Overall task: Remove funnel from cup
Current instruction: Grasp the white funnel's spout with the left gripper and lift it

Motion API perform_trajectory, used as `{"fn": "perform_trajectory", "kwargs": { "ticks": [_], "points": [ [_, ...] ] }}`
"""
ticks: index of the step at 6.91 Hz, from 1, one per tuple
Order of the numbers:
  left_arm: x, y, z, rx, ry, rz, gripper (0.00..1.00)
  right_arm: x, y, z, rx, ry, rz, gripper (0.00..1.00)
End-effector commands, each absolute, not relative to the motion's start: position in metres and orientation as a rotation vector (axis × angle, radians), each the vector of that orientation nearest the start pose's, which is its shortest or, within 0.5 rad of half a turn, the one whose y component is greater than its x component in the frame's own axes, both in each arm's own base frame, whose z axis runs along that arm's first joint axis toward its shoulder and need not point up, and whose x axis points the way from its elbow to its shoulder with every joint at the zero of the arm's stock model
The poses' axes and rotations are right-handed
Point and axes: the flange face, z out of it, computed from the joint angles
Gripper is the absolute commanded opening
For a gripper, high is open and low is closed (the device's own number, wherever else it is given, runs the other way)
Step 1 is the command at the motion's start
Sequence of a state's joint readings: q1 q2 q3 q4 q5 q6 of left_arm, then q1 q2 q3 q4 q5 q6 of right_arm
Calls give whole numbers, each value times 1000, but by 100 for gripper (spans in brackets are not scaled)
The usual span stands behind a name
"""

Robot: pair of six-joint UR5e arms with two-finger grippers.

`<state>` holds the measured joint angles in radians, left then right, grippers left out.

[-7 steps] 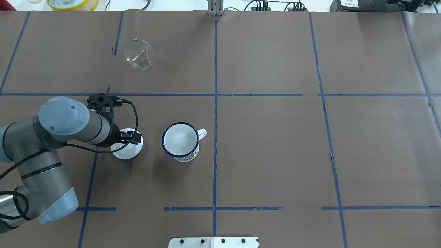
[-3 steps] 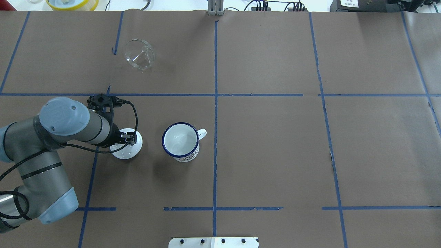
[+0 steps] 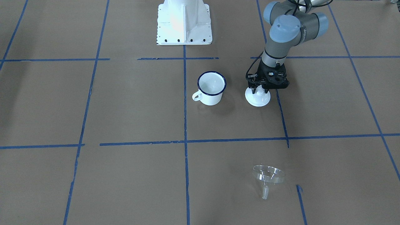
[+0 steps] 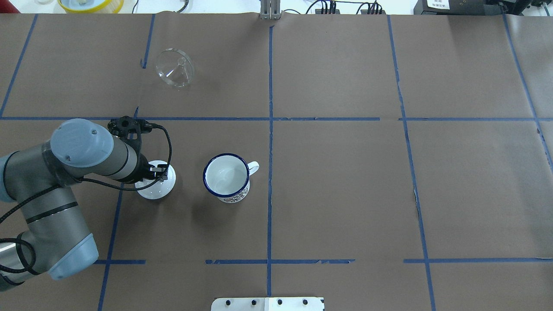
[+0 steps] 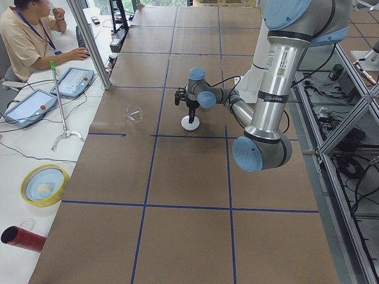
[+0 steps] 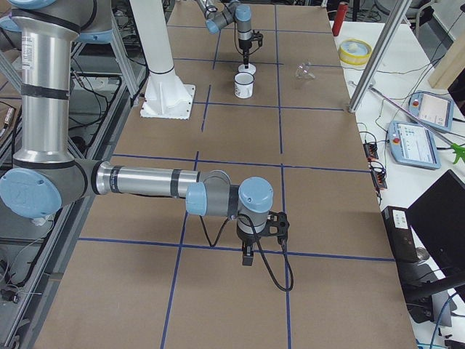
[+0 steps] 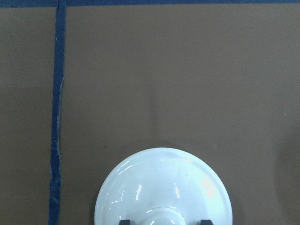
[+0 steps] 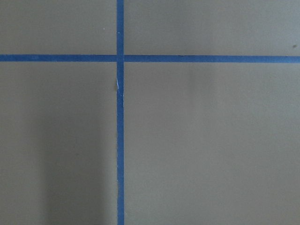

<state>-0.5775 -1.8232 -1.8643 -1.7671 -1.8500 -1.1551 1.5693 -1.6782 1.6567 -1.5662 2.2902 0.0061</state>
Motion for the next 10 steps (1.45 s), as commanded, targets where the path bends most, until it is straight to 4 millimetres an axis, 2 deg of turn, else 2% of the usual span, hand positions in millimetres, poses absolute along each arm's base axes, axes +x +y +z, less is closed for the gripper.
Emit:
{"fn": "perform_trajectory", "kwargs": {
  "ticks": [1, 3, 5, 6, 8, 9, 10],
  "points": [
    [424, -410, 371, 122, 776, -59, 62, 67, -445, 670, -19, -719, 10, 100],
    [424, -411, 372, 123, 776, -62, 60, 67, -445, 670, -19, -719, 10, 100],
    [424, -412, 372, 124, 775, -61, 51, 67, -445, 670, -19, -719, 10, 100],
    [424, -412, 373, 122, 775, -60, 44, 67, -445, 670, -19, -719, 10, 100],
    [423, -411, 367, 126, 784, -61, 0, 67, -445, 670, -19, -719, 10, 100],
    [413, -409, 351, 143, 814, -58, 0, 67, -445, 670, -19, -719, 10, 100],
    [394, -414, 336, 146, 802, -84, 0, 67, -445, 670, -19, -719, 10, 100]
  ]
}}
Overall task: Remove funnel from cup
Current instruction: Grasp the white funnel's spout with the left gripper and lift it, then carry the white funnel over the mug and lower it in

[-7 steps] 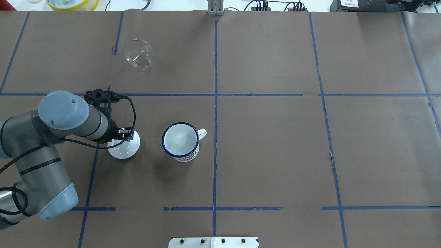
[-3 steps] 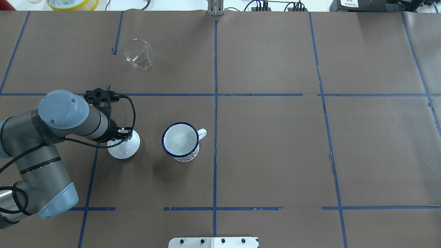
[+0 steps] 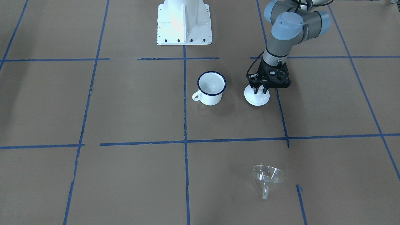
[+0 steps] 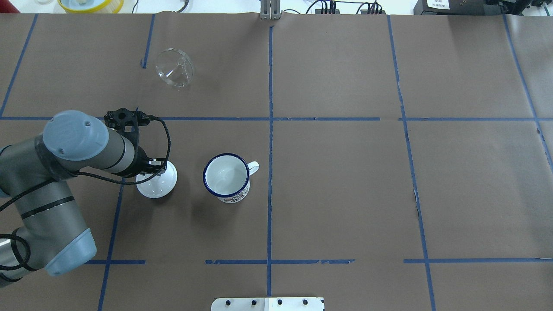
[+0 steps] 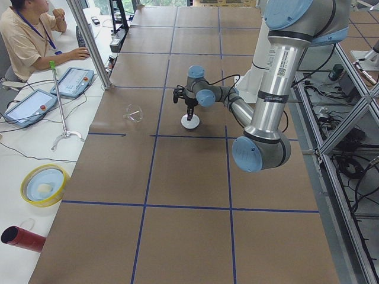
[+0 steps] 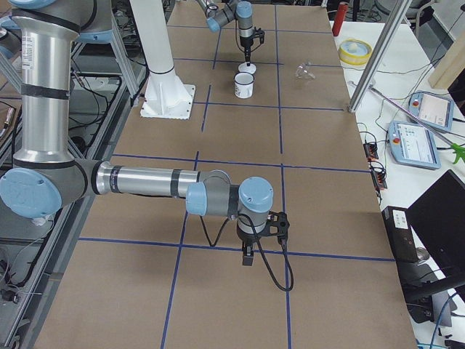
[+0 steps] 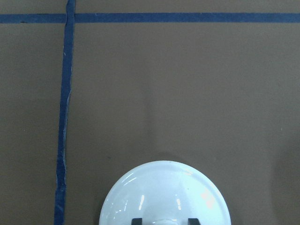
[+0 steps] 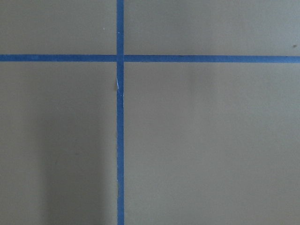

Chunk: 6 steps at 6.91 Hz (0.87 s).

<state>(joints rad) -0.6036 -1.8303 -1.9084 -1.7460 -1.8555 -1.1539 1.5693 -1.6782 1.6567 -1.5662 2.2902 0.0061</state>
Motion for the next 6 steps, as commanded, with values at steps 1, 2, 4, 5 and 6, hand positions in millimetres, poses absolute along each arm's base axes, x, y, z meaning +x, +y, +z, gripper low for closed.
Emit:
{"fn": "perform_trajectory", "kwargs": {
  "ticks": [1, 2, 4, 5, 6],
  "points": [
    [388, -422, 291, 151, 798, -100, 0, 67, -445, 670, -19, -719, 10, 100],
    [385, -428, 244, 142, 788, -127, 0, 67, -445, 670, -19, -719, 10, 100],
    [396, -425, 178, 62, 816, -199, 0, 67, -445, 670, -19, -719, 10, 100],
    [411, -428, 161, 28, 831, -268, 0, 67, -445, 670, -19, -719, 10, 100],
    [444, -430, 142, -8, 831, -290, 0, 67, -445, 670, -19, -719, 10, 100]
  ]
}}
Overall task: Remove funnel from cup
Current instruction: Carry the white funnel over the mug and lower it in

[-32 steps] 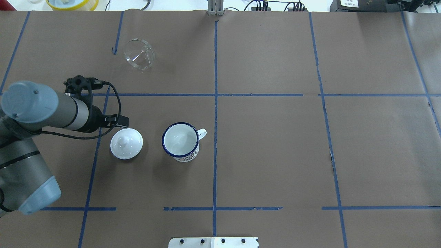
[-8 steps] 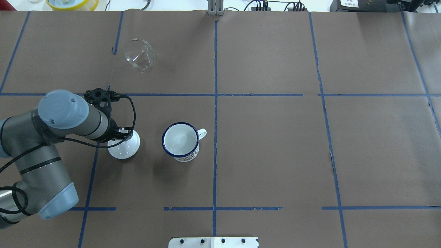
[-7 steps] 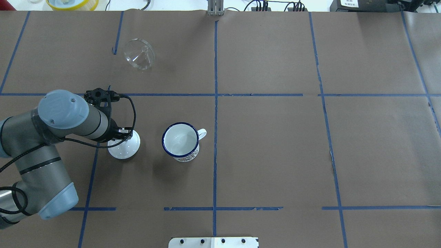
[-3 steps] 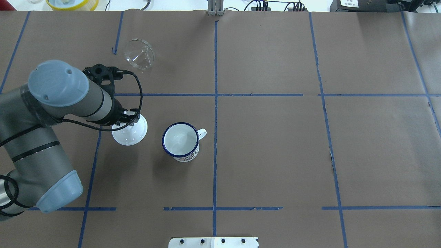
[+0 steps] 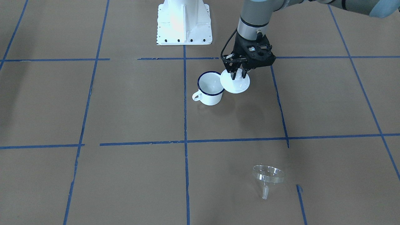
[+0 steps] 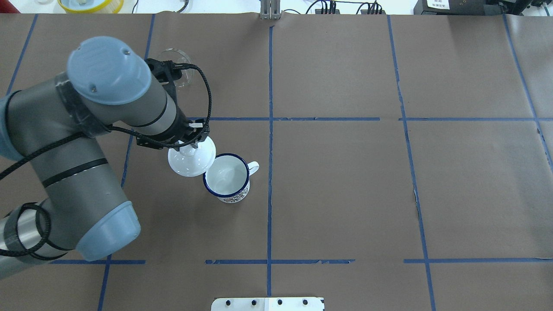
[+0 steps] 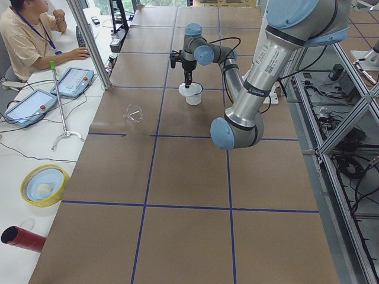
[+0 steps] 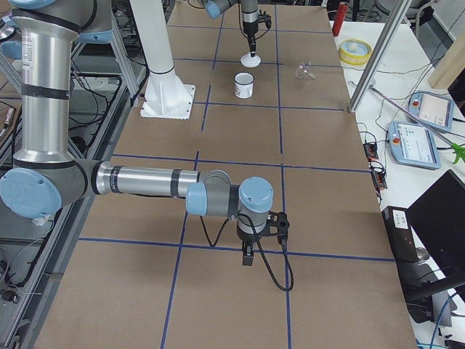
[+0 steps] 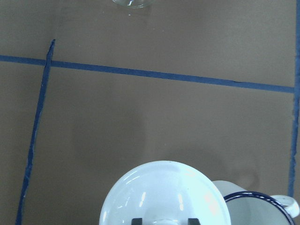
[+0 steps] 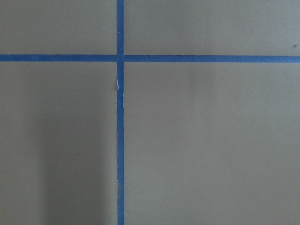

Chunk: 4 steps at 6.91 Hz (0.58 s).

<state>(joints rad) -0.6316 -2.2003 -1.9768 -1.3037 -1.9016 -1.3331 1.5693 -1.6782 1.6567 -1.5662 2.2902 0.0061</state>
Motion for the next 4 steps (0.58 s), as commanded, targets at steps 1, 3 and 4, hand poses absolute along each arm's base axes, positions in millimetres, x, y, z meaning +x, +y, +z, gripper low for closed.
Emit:
{"fn": "perform_trajectory", "kwargs": {
  "ticks": [1, 3, 4],
  "points": [
    [463, -427, 140, -25, 820, -285, 0, 67, -445, 670, -19, -719, 10, 100],
    [480, -415, 146, -44, 804, -273, 0, 67, -445, 670, -19, -719, 10, 100],
    [486, -410, 148, -53, 797, -272, 0, 67, -445, 670, -19, -719, 10, 100]
  ]
}}
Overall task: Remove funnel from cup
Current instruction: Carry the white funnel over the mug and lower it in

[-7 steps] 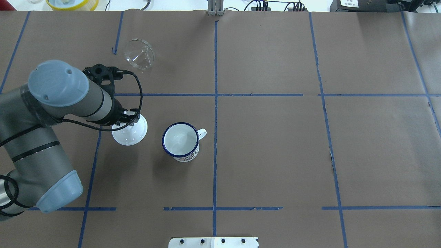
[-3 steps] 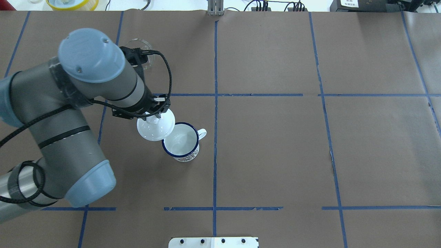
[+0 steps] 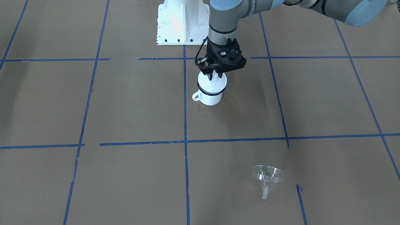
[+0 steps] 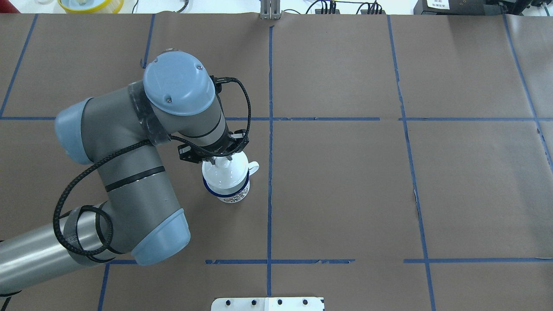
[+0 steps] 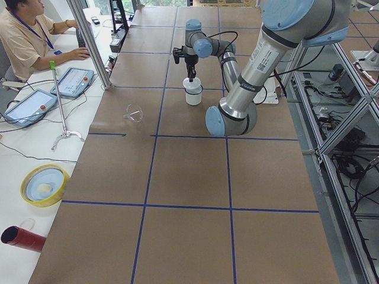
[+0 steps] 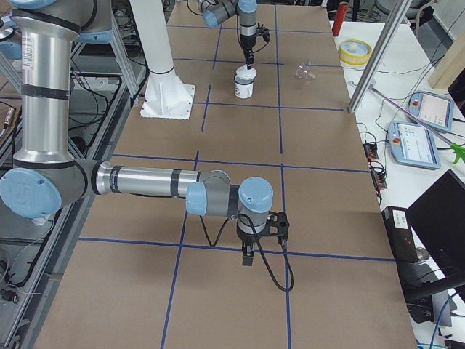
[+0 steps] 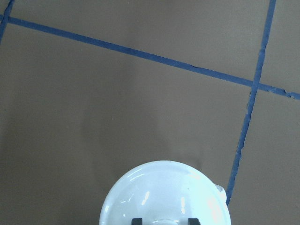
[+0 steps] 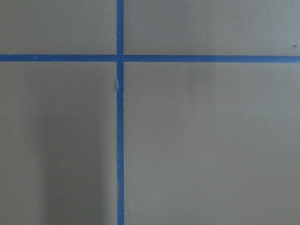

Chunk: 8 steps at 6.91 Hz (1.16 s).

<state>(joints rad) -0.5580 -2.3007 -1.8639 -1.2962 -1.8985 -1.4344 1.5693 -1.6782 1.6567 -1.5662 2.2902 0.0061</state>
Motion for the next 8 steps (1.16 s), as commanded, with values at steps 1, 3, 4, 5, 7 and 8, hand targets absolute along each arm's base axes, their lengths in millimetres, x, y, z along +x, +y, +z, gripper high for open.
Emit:
{"fn": "perform_trajectory", "kwargs": {
  "ticks": [1, 3, 4, 5, 7, 8],
  "points": [
    [488, -407, 149, -59, 796, -275, 0, 67, -445, 670, -19, -719, 10, 100],
    [489, -407, 153, -60, 790, -275, 0, 67, -445, 670, -19, -719, 10, 100],
    [491, -408, 156, -63, 783, -277, 0, 67, -445, 670, -19, -719, 10, 100],
    [492, -409, 159, -65, 777, -278, 0, 67, -445, 670, -19, -719, 10, 100],
    [494, -408, 158, -66, 778, -275, 0, 67, -445, 670, -19, -719, 10, 100],
    [494, -408, 159, -66, 778, -275, 0, 67, -445, 670, -19, -719, 10, 100]
  ]
}}
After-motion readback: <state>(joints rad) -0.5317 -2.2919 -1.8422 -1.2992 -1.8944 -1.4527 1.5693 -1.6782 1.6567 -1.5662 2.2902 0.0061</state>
